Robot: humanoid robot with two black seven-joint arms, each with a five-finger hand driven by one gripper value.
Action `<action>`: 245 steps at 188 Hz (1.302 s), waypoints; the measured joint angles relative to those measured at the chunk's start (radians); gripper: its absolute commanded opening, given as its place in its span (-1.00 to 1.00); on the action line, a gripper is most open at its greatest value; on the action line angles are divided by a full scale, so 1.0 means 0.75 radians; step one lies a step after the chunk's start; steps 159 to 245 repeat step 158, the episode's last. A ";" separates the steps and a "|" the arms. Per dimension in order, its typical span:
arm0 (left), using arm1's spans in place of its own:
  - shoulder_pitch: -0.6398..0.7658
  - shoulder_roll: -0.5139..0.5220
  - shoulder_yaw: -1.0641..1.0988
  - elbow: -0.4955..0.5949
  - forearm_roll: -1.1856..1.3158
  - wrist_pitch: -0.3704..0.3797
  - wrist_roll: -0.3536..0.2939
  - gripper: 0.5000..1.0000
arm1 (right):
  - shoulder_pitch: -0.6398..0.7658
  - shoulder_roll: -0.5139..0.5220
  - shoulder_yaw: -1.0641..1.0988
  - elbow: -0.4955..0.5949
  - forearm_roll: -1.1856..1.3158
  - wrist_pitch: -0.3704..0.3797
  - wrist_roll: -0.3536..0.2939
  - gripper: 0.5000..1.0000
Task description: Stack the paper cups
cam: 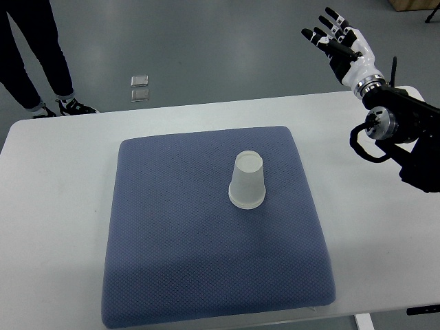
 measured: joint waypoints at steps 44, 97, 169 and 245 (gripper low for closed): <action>0.000 0.000 0.000 0.000 0.000 0.000 0.000 1.00 | -0.126 0.037 0.122 0.000 0.001 0.011 0.002 0.66; 0.000 0.000 0.000 0.000 0.000 0.000 0.000 1.00 | -0.190 0.087 0.174 0.001 -0.007 0.010 0.021 0.66; 0.000 0.000 0.000 0.000 0.000 0.000 0.000 1.00 | -0.196 0.106 0.182 0.000 -0.017 0.015 0.023 0.66; 0.000 0.000 0.000 0.000 0.000 0.000 0.000 1.00 | -0.196 0.106 0.182 0.000 -0.017 0.015 0.023 0.66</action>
